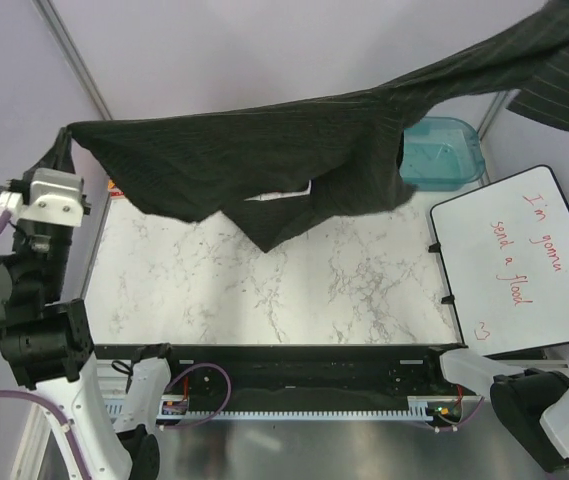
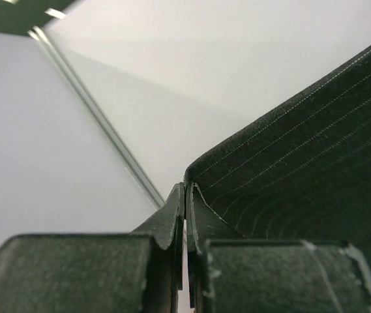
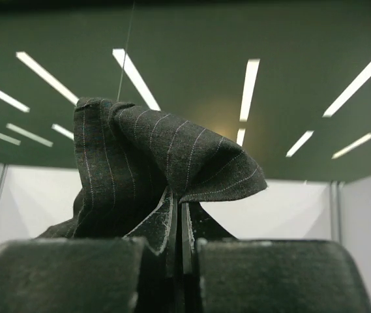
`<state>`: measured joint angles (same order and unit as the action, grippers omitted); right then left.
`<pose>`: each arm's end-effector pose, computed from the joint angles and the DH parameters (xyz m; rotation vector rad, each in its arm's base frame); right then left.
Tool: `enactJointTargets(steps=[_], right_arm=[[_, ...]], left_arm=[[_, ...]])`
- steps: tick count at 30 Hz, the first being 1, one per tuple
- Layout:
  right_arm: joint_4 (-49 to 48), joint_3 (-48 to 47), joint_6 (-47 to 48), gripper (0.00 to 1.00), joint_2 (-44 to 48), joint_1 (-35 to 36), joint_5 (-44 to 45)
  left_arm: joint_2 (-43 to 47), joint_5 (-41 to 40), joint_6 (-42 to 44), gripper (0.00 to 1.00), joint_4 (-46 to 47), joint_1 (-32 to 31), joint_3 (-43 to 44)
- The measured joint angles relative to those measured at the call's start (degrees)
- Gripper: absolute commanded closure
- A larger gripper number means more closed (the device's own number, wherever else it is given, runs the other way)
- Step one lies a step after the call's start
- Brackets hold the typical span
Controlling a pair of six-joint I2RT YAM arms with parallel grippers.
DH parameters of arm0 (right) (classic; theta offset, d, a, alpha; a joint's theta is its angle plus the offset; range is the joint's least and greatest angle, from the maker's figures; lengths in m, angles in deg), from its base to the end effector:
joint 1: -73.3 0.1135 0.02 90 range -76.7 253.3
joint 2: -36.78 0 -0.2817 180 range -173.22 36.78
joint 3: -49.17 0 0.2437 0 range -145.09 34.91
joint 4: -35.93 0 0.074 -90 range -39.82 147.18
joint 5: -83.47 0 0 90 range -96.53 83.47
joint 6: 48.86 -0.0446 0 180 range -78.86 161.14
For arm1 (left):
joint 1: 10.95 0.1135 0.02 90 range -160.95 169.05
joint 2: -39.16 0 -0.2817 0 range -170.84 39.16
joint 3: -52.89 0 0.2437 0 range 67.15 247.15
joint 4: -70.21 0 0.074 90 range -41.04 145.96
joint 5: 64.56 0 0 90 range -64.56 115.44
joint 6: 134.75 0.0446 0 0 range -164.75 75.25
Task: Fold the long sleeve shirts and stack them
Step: Flatten the shirt out
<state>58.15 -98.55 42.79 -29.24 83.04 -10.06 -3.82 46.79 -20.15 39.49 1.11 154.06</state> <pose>0.0004 0.0029 0.7141 -0.1128 0.5244 0.1542 0.0473 -0.0065 0.5659 0.4525 1.0398 0.3672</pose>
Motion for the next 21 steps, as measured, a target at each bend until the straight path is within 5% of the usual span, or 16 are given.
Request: enactJointTargets(steps=[5, 12, 16, 21], right_arm=[[-3.37, -8.87, 5.25, 1.0, -0.92, 0.0, 0.92], [-11.69, -6.86, 10.29, 1.0, -4.09, -0.61, 0.81], [-15.43, 6.47, 11.61, 1.0, -5.03, -0.63, -0.85], [-16.81, 26.71, 13.22, 1.0, -13.42, -0.39, -5.79]], left_arm=[[-1.14, -3.28, -2.27, 0.98, 3.43, -0.04, 7.8], [-6.32, -4.76, -2.91, 0.98, 4.63, -0.02, 18.36], [-7.98, -4.37, -2.58, 0.98, 4.57, -0.02, 12.0], [-10.93, -3.04, -0.44, 0.98, 2.75, -0.02, -7.93]])
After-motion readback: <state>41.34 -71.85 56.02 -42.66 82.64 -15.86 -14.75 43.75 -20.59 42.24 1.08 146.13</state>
